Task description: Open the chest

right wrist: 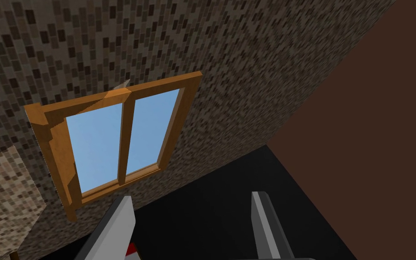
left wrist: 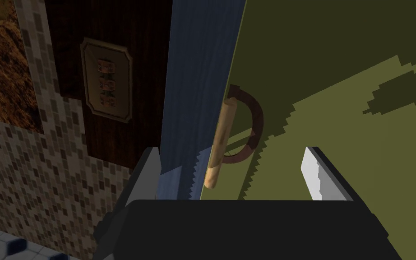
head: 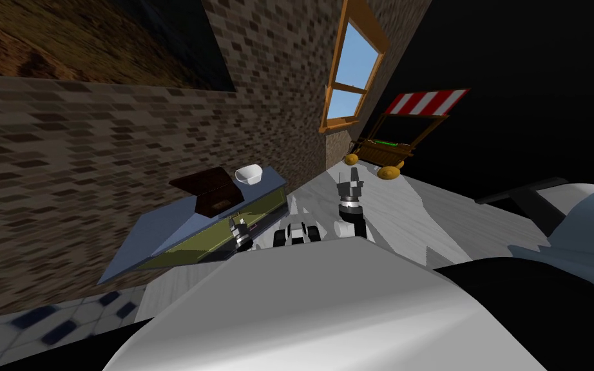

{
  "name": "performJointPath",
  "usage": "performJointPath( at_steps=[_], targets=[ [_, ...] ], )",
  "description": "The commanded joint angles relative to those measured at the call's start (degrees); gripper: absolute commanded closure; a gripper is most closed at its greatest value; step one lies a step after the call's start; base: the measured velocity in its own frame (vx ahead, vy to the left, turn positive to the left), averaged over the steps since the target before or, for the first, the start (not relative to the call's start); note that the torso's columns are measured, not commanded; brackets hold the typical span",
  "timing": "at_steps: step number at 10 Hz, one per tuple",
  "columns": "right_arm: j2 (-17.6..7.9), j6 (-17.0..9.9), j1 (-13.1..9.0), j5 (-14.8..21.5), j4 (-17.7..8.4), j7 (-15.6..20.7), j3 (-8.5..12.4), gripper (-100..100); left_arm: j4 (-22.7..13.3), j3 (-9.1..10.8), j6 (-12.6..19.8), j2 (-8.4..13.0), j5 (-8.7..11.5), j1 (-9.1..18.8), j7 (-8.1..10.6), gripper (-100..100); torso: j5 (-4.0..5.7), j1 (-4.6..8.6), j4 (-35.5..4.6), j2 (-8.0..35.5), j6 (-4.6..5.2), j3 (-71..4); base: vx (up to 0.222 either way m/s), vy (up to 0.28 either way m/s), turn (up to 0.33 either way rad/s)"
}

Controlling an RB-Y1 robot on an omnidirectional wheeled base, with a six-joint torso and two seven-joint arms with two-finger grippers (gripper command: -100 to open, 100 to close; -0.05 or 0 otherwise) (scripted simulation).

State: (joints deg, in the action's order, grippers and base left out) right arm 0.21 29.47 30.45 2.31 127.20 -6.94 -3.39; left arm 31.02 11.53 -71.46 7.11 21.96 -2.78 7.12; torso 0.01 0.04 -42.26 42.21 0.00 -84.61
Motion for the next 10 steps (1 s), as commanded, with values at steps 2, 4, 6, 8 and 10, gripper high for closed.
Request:
performJointPath(
  at_steps=[2,4,6,8,10],
  targets=[
    [0.0,0.0,0.0,0.0,0.0,0.0,0.0,0,-1.1,0.49,1.0,0.7,0.4,1.5,0.19,-100,-0.02,-0.09,0.0,0.2,0.0,0.1,0.019,-0.017,0.019],
    [0.0,0.0,0.0,0.0,0.0,0.0,0.0,0,-0.9,0.63,1.9,1.1,0.4,2.0,0.17,-100,-0.03,-0.09,-0.1,0.2,0.0,0.1,-0.001,-0.009,0.019],
    [0.0,0.0,0.0,0.0,0.0,0.0,0.0,0,0.0,0.71,2.8,1.2,0.3,2.2,-0.09,-100,-0.01,-0.05,0.0,0.1,-0.01,0.1,-0.003,-0.003,0.016],
    [0.0,0.0,0.0,0.0,0.0,0.0,0.0,0,-1.1,0.49,1.0,0.7,0.4,1.5,0.19,100,-0.02,-0.06,0.0,0.1,0.0,0.0,0.0,0.009,-0.029],
    [0.0,0.0,0.0,0.0,0.0,0.0,0.0,0,-1.8,0.52,0.0,0.8,0.4,1.7,0.3,100,-0.38,-0.42,0.2,-0.2,0.05,0.0,-0.004,0.003,-0.017]
  ],
)
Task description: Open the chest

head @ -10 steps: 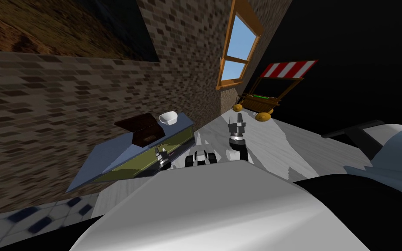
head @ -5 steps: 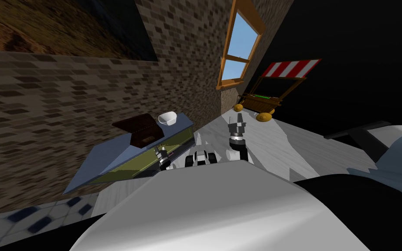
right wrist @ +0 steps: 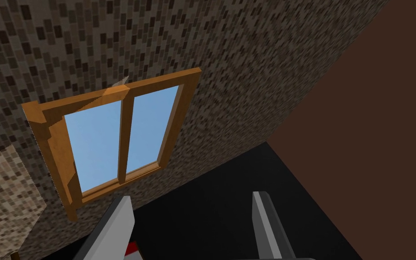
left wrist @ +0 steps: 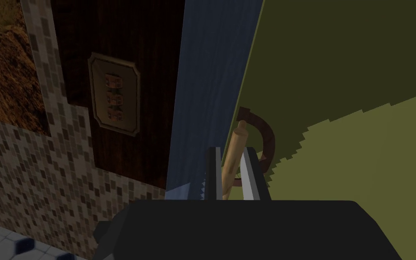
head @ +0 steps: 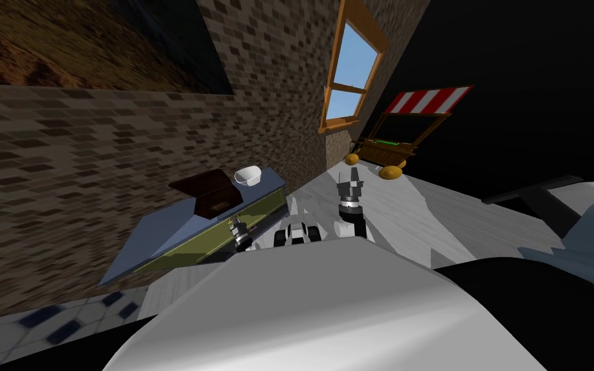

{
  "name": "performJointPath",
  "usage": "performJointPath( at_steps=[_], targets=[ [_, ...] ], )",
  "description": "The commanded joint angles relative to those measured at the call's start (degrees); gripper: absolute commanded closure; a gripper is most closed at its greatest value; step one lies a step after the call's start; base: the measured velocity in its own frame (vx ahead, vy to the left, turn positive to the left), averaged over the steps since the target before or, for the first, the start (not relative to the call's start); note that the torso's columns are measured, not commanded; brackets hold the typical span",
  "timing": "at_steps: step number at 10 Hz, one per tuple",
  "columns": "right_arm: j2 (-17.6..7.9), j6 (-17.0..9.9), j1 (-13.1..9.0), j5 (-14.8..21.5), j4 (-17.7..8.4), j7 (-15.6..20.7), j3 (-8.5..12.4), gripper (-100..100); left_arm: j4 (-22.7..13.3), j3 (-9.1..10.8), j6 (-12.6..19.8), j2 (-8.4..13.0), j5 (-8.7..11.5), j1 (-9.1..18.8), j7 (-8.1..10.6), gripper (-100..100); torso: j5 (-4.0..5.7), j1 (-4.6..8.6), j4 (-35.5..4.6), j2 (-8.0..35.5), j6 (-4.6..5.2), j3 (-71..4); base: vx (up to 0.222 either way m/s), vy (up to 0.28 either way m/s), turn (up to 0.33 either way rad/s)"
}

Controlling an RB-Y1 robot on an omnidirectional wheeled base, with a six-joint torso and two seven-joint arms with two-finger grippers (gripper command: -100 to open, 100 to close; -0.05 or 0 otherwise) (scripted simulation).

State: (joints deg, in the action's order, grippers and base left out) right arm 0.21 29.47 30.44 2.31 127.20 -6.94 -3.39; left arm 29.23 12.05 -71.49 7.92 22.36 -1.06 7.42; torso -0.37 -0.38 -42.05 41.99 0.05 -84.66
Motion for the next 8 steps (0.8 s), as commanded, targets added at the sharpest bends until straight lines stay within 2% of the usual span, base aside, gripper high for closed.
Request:
performJointPath(
  at_steps=[1,8],
  targets=[
    [0.0,0.0,0.0,0.0,0.0,0.0,0.0,0,0.3,0.58,0.8,-0.5,-2.5,0.7,0.43,100,0.09,0.02,-0.1,0.0,-0.02,0.0,-0.038,-0.032,0.232],
    [0.0,0.0,0.0,0.0,0.0,0.0,0.0,0,1.9,2.7,5.3,-2.3,-11.2,3.3,1.86,100,0.25,0.21,-0.1,0.2,-0.07,0.0,-0.07,-0.057,0.183]
  ],
)
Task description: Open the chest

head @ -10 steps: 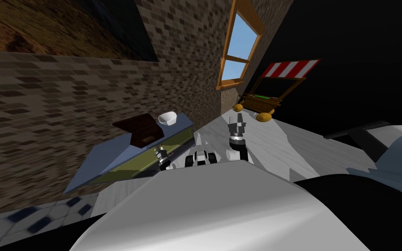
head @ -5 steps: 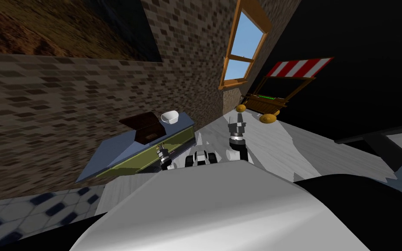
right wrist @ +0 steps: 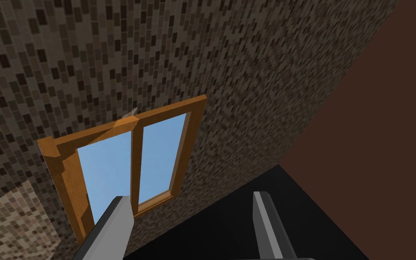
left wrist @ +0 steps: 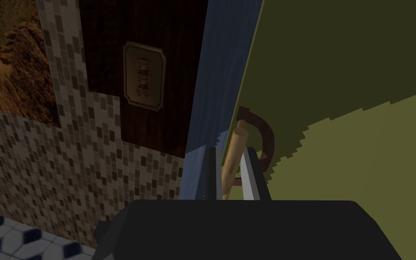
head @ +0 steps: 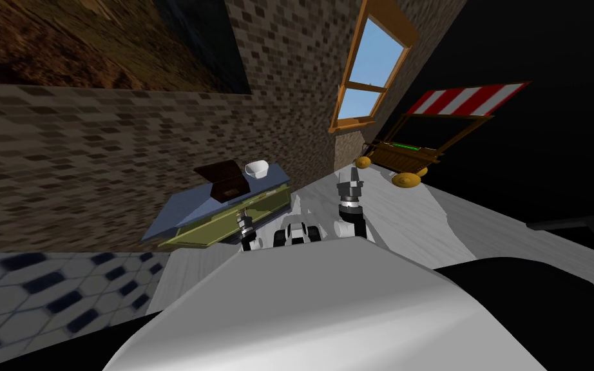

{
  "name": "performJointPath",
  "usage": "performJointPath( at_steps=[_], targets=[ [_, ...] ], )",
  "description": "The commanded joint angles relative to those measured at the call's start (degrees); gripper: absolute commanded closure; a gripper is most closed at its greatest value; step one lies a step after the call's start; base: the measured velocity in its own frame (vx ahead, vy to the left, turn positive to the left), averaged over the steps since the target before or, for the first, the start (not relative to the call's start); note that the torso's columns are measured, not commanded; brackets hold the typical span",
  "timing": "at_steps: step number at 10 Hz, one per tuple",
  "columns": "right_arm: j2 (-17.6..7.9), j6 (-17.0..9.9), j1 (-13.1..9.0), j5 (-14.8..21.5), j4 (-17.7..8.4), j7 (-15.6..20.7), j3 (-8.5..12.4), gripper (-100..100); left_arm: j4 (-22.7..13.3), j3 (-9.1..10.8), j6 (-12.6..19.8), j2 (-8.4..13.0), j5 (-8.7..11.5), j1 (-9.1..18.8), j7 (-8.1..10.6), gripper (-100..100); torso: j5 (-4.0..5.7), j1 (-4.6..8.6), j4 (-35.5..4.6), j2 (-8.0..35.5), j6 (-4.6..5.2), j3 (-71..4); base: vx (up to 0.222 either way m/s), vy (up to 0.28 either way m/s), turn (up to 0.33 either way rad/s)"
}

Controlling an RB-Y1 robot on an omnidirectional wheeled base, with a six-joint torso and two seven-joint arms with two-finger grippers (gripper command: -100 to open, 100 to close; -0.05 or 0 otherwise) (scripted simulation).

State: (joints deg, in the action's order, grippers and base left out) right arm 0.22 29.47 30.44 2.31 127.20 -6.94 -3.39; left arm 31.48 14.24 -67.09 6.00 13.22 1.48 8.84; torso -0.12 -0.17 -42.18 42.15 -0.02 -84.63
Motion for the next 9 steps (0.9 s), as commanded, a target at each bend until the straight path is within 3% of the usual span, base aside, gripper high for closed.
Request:
performJointPath(
  at_steps=[1,3,4,8,9],
  targets=[
    [0.0,0.0,0.0,0.0,0.0,0.0,0.0,0,-0.3,0.52,0.9,-0.4,-2.0,0.8,0.43,100,-0.03,-0.03,0.0,0.0,-0.01,0.0,-0.039,-0.032,0.05],
    [0.0,0.0,0.0,0.0,0.0,0.0,0.0,0,-0.9,0.59,0.3,-0.2,-1.9,1.1,0.47,100,-0.01,-0.01,0.0,-0.1,0.1,0.0,-0.012,-0.006,-0.01],
    [0.0,0.0,0.0,0.0,0.0,0.0,0.0,0,1.3,2.8,1.0,-0.7,-2.8,-0.8,1.06,100,0.01,0.01,0.0,-0.1,0.07,0.0,-0.075,-0.028,-0.22],
    [0.0,0.0,0.0,0.0,0.0,0.0,0.0,0,5.4,7.21,2.1,-1.6,-4.4,-4.4,2.29,100,-0.05,0.15,0.0,0.0,0.1,0.0,-0.11,-0.061,-0.173],
    [0.0,0.0,0.0,0.0,0.0,0.0,0.0,0,5.0,7.21,2.1,-1.6,-4.4,-4.4,2.29,100,-0.09,0.05,0.0,-0.1,0.14,0.0,-0.074,-0.055,-0.073]
  ],
)
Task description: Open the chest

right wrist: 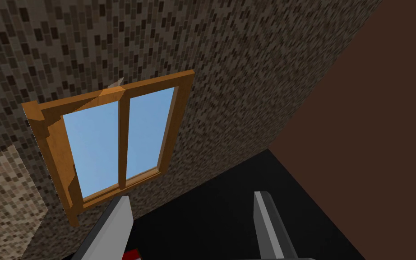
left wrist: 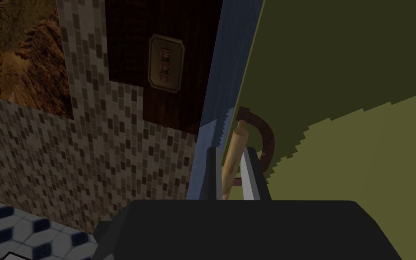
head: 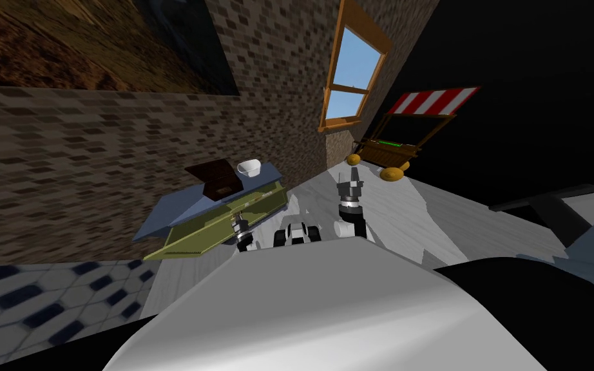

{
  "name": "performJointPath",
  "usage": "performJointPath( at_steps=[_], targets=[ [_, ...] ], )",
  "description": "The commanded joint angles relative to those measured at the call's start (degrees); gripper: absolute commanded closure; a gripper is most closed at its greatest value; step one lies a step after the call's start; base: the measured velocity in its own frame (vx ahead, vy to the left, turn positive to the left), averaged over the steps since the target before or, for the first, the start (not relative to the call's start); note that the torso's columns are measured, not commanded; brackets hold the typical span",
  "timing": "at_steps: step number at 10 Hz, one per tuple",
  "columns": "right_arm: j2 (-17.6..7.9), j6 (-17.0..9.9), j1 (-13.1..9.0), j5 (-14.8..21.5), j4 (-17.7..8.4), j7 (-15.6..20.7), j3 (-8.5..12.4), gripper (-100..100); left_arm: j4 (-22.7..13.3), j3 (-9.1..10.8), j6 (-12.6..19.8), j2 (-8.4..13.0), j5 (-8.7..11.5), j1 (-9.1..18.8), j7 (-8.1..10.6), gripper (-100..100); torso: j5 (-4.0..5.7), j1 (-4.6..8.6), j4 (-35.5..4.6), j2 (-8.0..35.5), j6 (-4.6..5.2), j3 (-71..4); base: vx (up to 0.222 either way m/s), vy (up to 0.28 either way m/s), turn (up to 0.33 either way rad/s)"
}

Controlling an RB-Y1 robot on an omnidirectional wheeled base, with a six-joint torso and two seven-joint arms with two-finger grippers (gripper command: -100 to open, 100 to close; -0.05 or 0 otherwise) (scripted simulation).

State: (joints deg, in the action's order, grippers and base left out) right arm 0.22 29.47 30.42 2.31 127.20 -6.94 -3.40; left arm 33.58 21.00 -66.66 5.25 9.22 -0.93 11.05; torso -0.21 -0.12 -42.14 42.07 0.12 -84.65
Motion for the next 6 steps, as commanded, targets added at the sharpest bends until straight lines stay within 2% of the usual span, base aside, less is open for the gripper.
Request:
performJointPath(
  at_steps=[1,3,4,5,6],
  targets=[
    [0.0,0.0,0.0,0.0,0.0,0.0,0.0,0,4.4,1.55,2.0,-1.1,-0.9,-2.9,0.39,100,0.04,-0.03,0.0,-0.1,-0.02,-0.1,-0.055,-0.045,-0.093],
    [0.0,0.0,0.0,0.0,0.0,0.0,0.0,0,6.4,3.75,2.5,-1.6,-1.7,-4.7,1.01,100,0.04,0.02,0.0,0.0,0.04,0.0,-0.07,-0.053,-0.164],
    [0.0,0.0,0.0,0.0,0.0,0.0,0.0,0,7.3,3.23,4.3,-0.8,-1.2,-3.6,0.65,-100,0.1,0.16,-0.1,0.1,0.06,0.0,-0.065,-0.044,0.01],
    [0.0,0.0,0.0,0.0,0.0,0.0,0.0,0,7.8,3.25,5.9,0.0,-1.0,-2.8,0.71,-100,0.18,0.15,-0.1,0.1,-0.04,0.0,-0.056,-0.064,0.056],
    [0.0,0.0,0.0,0.0,0.0,0.0,0.0,0,7.8,3.25,5.9,0.0,-1.0,-2.8,0.71,-100,0.28,0.18,-0.2,0.2,-0.11,0.0,-0.038,-0.046,0.023]
  ],
)
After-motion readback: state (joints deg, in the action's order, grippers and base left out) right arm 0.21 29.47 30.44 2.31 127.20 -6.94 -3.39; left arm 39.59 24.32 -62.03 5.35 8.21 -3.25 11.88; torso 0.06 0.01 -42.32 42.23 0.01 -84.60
